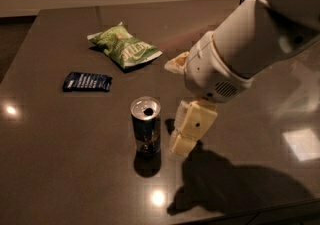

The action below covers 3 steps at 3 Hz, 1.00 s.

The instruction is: Knock redbull can over

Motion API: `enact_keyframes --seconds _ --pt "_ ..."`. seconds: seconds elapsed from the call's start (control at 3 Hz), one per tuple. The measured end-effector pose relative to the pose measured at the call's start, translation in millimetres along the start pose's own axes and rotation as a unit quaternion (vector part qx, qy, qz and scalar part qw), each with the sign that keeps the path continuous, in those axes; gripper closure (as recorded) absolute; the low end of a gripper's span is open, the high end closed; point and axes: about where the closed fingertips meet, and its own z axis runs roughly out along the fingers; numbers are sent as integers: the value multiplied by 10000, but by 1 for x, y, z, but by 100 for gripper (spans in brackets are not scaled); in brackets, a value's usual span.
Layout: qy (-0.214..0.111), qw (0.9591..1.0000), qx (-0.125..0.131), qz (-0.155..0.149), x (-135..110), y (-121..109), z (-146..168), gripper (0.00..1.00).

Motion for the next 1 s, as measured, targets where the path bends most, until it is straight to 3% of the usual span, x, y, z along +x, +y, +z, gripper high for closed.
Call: enact_keyframes --seconds 0.33,1.0 --pt "-178 9995 -184 -167 -12 9 17 0" --pt "-445 9974 -433 -366 -29 21 31 42"
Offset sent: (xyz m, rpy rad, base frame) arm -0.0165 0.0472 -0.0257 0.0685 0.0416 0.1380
